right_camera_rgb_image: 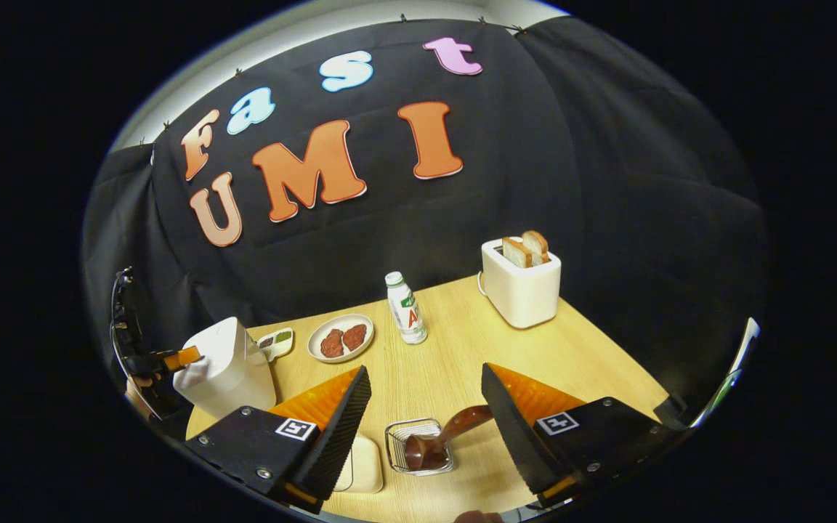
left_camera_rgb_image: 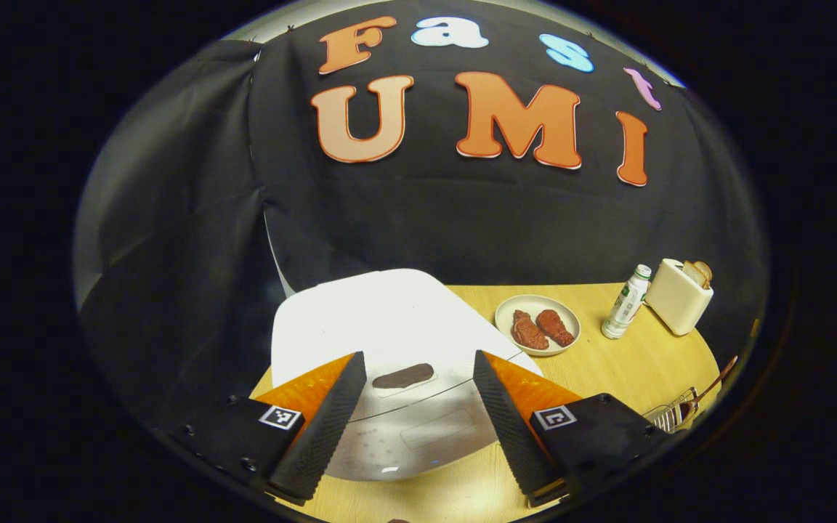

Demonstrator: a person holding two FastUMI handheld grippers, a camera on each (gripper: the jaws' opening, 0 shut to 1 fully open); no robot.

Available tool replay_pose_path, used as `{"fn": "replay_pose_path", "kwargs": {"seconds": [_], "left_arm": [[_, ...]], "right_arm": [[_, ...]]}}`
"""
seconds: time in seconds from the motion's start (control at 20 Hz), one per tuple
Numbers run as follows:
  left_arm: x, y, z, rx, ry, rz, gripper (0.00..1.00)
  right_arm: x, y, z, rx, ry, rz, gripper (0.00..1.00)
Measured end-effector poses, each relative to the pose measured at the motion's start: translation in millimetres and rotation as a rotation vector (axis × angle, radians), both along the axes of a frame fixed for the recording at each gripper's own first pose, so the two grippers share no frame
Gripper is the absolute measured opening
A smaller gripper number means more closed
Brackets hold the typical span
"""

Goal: Close the left gripper, press the button to open the rice cooker; take a wooden spoon from the chopstick holder with the right hand, scoop a spoonful of rice and pour it into the rice cooker, then put the wooden spoon back into the chopstick holder.

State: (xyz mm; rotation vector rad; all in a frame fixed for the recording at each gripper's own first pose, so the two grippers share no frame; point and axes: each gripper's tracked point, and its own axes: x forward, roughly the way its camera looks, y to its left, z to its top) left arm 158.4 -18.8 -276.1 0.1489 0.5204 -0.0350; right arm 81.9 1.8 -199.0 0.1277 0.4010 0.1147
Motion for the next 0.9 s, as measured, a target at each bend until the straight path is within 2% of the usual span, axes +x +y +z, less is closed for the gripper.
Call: {"fn": "replay_pose_path", "kwargs": {"seconds": [0.15,0.35,0.65,0.9], "left_arm": [[-17,-7,53,-0.02,-0.079,-0.015,1.0],[-41,-15,127,-0.101,-0.143,-0.028,1.0],[-82,-7,225,-0.08,-0.304,-0.03,1.0],[-112,5,269,-0.077,-0.371,-0.011,1.0]], "right_arm": [[1,0,28,-0.029,-0.057,0.009,0.94],[-7,2,71,-0.085,-0.125,-0.004,0.95],[-22,20,141,-0.137,-0.258,0.042,0.95],[-41,33,175,-0.11,-0.329,0.062,0.95]]}}
